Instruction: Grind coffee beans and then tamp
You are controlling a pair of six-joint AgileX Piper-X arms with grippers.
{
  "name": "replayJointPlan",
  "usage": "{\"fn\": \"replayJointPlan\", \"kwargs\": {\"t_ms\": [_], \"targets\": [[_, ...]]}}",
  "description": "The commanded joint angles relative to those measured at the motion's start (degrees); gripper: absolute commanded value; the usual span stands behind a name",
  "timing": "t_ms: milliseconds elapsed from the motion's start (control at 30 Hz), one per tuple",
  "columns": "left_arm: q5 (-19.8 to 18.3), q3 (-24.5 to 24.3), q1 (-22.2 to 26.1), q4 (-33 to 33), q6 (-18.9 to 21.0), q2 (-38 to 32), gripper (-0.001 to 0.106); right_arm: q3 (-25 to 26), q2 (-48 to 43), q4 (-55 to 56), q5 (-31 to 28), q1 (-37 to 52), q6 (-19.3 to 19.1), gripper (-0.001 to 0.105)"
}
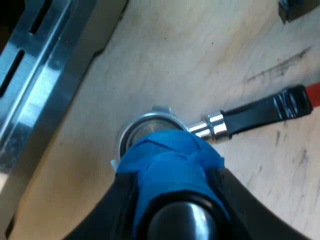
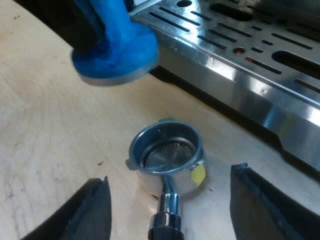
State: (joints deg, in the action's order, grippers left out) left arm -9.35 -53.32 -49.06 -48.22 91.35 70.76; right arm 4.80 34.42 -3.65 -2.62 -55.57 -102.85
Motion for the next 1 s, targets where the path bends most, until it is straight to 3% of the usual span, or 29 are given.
{"fn": "replayJointPlan", "kwargs": {"t_ms": [33, 1000], "targets": [[0.6, -0.5, -0.1, 1.7, -0.4, 0.7, 0.000, 0.2, -0.5, -0.5, 0.3, -0.1, -0.2, 0.054], [-0.7, -0.3, -0.1, 4.0, -0.4, 10.7, 0.000, 0.2, -0.5, -0.5, 0.3, -0.1, -0.2, 0.054]]}}
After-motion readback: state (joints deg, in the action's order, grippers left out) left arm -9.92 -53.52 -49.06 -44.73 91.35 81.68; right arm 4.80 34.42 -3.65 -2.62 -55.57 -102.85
